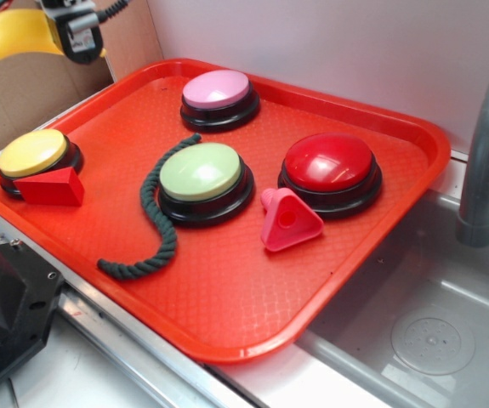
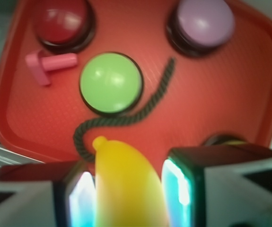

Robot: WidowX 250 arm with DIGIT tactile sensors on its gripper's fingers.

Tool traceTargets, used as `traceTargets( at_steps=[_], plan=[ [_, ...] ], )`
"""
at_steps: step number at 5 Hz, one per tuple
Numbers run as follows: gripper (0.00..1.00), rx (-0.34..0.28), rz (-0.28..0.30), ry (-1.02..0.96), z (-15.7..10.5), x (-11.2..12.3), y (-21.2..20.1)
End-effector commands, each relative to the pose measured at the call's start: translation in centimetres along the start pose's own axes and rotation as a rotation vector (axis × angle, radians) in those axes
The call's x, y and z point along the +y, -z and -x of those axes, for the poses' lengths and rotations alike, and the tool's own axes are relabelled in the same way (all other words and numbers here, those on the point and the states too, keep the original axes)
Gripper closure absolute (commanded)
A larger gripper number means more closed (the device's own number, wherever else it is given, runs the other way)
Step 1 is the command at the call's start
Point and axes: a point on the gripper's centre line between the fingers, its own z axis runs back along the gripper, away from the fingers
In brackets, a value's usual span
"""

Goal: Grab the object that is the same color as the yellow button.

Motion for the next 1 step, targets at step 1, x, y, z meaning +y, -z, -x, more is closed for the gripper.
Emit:
traceTargets(
  at_steps=[1],
  plan=[
    [1.0,-0.06,-0.039,-0.192,0.5,-0.88,-1.6]
  ],
)
